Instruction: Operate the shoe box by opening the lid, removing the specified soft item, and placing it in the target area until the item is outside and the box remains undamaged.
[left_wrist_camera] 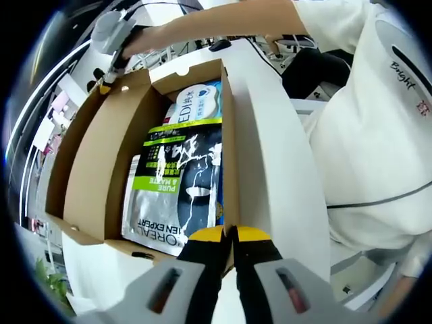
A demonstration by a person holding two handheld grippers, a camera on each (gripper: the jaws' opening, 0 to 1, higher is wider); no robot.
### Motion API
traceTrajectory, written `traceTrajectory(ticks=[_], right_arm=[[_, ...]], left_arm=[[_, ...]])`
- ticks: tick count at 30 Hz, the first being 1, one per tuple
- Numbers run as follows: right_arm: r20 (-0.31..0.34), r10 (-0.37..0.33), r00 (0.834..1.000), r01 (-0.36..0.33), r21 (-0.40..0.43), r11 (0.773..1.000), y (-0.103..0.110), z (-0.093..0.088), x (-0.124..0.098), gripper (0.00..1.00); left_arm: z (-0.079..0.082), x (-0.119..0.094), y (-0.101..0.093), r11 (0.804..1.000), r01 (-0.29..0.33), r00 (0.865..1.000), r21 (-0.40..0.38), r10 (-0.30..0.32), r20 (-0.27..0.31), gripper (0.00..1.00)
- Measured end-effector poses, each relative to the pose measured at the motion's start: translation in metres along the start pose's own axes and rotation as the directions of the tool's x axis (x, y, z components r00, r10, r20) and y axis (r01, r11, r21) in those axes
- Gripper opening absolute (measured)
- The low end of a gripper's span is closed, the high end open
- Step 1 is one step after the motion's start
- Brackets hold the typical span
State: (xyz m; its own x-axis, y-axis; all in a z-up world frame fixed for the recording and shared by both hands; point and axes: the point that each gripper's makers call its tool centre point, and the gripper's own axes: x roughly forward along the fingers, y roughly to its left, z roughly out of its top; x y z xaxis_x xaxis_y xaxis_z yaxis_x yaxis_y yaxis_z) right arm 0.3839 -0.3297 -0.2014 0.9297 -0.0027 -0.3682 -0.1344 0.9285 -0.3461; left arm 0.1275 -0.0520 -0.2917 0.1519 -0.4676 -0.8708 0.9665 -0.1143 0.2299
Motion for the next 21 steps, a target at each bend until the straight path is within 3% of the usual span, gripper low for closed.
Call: traceTrajectory(ticks=[11, 14, 21], right_arm=[[-0.053, 0.015, 0.999, -0.015, 0.000, 1.000, 0.003, -0.012, 0.013, 0.03], [-0.072, 0.021, 0.997, -0.016, 0.062, 0.998, 0.004, -0.016, 0.015, 0.02], [-0.094, 0.046, 0.995, -0.039, 0.079, 0.996, 0.006, -0.023, 0.021, 0.02]], left_arm=[[0.000, 0.000, 0.000, 1.000, 0.010, 1.000, -0.023, -0.010, 0.000, 0.03], [0.000, 0.000, 0.000, 1.000, 0.008, 1.000, -0.019, -0.008, 0.004, 0.03], [0.000, 0.000, 0.000, 1.000, 0.006, 1.000, -0.014, -0.006, 0.005, 0.03]])
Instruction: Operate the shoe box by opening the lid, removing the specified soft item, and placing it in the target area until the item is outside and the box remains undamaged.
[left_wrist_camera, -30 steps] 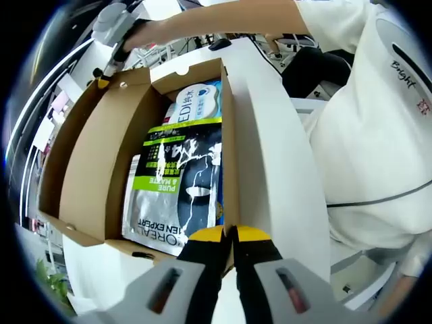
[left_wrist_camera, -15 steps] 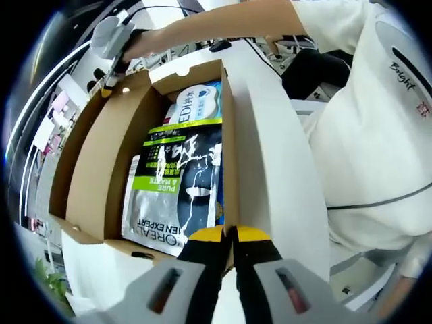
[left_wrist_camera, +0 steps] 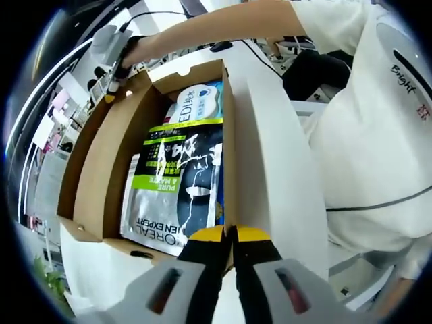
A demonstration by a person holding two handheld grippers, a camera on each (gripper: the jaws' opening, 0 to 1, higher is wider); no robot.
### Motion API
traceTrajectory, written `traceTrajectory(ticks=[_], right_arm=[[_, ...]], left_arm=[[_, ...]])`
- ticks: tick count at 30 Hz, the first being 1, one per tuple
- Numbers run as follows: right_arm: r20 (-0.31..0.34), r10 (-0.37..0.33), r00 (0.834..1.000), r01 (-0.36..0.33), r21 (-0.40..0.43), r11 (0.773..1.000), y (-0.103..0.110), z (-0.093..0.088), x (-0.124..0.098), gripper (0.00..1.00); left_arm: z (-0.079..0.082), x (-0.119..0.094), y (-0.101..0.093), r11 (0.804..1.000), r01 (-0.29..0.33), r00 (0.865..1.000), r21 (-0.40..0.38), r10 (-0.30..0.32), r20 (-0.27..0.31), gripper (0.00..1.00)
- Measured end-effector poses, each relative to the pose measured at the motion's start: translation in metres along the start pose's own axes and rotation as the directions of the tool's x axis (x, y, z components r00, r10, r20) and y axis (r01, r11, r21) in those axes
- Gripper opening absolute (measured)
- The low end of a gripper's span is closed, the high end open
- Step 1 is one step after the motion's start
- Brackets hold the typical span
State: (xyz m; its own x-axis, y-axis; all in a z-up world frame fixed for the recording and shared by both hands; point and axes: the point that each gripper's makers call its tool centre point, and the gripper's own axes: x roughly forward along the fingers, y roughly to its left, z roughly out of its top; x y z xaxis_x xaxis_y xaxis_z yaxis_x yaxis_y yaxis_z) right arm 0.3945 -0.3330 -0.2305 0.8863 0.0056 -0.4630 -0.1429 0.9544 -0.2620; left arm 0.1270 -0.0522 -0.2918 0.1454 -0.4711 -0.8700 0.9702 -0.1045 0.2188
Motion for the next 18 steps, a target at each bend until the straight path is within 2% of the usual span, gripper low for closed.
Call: traceTrajectory(ticks=[9, 11, 13, 18], right_arm=[[-0.016, 0.006, 1.000, -0.006, 0.002, 1.000, -0.0003, -0.0003, -0.0006, 0.03], [-0.027, 0.014, 1.000, -0.014, 0.018, 1.000, -0.0006, -0.0007, 0.0000, 0.03], [-0.044, 0.029, 0.999, -0.026, 0.068, 0.997, -0.0005, -0.0019, 0.0009, 0.03], [-0.052, 0.063, 0.997, -0.059, 0.076, 0.995, -0.0006, -0.0026, 0.0023, 0.03]], left_arm=[[0.0003, -0.0002, -0.0004, 1.000, 0.003, 1.000, -0.007, -0.003, 0.000, 0.03], [0.0004, -0.0002, -0.0006, 1.000, 0.005, 1.000, -0.003, -0.005, -0.004, 0.03], [0.0004, -0.0003, -0.0008, 1.000, 0.007, 1.000, 0.000, -0.007, -0.004, 0.03], [0.0004, -0.0005, -0.0007, 1.000, 0.008, 1.000, -0.002, -0.009, -0.003, 0.03]])
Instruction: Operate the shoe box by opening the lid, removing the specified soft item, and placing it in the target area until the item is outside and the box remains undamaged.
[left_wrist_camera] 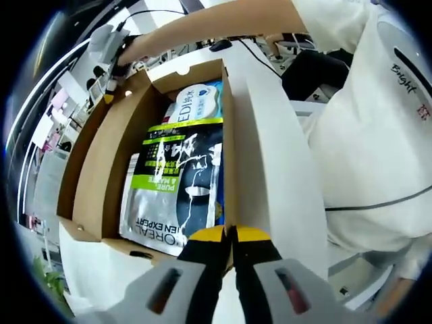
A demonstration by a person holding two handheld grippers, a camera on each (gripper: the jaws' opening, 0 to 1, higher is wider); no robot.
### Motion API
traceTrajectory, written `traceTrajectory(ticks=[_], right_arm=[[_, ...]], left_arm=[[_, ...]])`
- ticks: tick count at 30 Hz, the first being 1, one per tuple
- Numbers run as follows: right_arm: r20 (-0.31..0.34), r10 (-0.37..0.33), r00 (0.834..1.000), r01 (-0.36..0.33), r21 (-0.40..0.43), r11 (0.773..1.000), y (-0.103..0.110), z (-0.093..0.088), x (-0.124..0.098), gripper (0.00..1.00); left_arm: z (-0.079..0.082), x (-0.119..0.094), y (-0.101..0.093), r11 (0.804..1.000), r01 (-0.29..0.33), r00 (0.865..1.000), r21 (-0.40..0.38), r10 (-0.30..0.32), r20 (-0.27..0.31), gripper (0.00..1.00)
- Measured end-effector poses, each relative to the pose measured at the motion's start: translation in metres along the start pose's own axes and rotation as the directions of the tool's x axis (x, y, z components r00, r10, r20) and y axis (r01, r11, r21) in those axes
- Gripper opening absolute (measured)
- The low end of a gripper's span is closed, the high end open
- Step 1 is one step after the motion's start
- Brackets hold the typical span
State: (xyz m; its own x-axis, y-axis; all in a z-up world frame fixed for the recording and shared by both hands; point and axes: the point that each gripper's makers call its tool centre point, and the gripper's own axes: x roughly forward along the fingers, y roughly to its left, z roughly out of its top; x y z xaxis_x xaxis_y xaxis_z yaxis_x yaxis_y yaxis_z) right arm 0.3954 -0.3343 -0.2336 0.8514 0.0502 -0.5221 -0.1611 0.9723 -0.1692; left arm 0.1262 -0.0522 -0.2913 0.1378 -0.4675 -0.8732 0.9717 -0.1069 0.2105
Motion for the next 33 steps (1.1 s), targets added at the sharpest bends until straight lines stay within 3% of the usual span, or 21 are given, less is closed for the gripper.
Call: traceTrajectory(ticks=[13, 25, 33], right_arm=[[0.014, 0.053, 0.998, -0.053, -0.005, 0.999, 0.003, 0.004, -0.005, 0.08], [0.103, 0.125, 0.987, -0.125, -0.008, 0.992, 0.012, 0.030, -0.039, 0.17], [0.161, 0.213, 0.964, -0.220, 0.022, 0.975, 0.021, 0.038, -0.066, 0.22]], left_arm=[[0.000, 0.000, 0.000, 1.000, -0.005, 1.000, 0.006, 0.005, -0.002, 0.03], [-0.001, 0.000, 0.001, 1.000, 0.001, 1.000, -0.008, -0.001, -0.005, 0.03], [-0.001, 0.001, 0.001, 0.999, 0.022, 1.000, -0.026, -0.021, 0.014, 0.03]])
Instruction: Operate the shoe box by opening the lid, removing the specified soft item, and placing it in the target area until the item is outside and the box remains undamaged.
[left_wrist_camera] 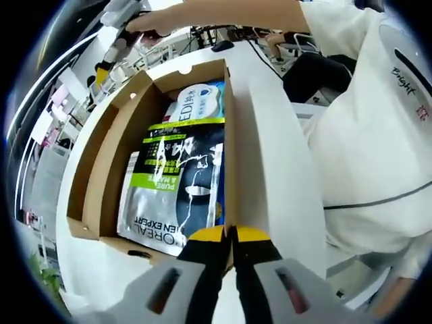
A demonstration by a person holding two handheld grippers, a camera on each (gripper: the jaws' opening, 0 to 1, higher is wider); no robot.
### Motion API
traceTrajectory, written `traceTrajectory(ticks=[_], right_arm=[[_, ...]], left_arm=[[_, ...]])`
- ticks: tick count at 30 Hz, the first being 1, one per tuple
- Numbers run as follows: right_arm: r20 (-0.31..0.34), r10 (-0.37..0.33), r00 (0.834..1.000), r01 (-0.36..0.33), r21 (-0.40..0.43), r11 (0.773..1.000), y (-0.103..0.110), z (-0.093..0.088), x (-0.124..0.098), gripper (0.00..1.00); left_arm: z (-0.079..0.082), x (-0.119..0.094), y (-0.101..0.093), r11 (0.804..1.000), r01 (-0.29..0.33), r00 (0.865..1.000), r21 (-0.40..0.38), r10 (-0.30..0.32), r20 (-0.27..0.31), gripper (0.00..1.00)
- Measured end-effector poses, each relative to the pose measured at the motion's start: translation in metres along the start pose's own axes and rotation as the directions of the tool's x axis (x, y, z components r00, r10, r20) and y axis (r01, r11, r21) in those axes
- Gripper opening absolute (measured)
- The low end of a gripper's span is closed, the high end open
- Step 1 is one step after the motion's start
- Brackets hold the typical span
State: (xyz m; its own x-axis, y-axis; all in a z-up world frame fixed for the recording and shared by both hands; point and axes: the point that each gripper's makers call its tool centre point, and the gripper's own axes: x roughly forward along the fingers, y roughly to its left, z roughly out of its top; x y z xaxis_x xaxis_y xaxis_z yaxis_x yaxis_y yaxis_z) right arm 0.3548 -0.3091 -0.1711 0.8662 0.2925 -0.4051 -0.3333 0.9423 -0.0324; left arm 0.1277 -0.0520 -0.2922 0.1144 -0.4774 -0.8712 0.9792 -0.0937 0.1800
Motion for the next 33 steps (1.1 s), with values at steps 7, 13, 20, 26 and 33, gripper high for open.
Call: traceTrajectory(ticks=[7, 13, 20, 26, 33], right_arm=[[0.025, 0.075, 0.997, -0.074, -0.051, 0.996, 0.018, 0.004, -0.018, 0.43], [0.086, 0.155, 0.984, -0.153, -0.028, 0.988, 0.039, 0.019, -0.036, 0.48], [0.103, 0.322, 0.941, -0.327, 0.042, 0.944, 0.071, 0.016, -0.057, 0.39], [0.059, 0.374, 0.926, -0.376, 0.036, 0.926, 0.095, 0.002, -0.068, 0.31], [-0.007, 0.382, 0.924, -0.382, -0.039, 0.923, 0.118, -0.008, -0.086, 0.28]], left_arm=[[0.001, 0.001, -0.001, 1.000, 0.022, 1.000, -0.015, -0.022, 0.005, 0.02], [0.000, 0.001, -0.001, 0.999, 0.033, 0.999, -0.006, -0.033, 0.005, 0.02], [0.000, 0.001, -0.001, 0.999, 0.038, 0.999, -0.007, -0.038, 0.011, 0.02], [0.000, 0.001, -0.001, 0.999, 0.048, 0.999, -0.017, -0.048, 0.015, 0.01], [0.000, 0.001, -0.002, 0.999, 0.047, 0.999, -0.004, -0.047, 0.020, 0.01]])
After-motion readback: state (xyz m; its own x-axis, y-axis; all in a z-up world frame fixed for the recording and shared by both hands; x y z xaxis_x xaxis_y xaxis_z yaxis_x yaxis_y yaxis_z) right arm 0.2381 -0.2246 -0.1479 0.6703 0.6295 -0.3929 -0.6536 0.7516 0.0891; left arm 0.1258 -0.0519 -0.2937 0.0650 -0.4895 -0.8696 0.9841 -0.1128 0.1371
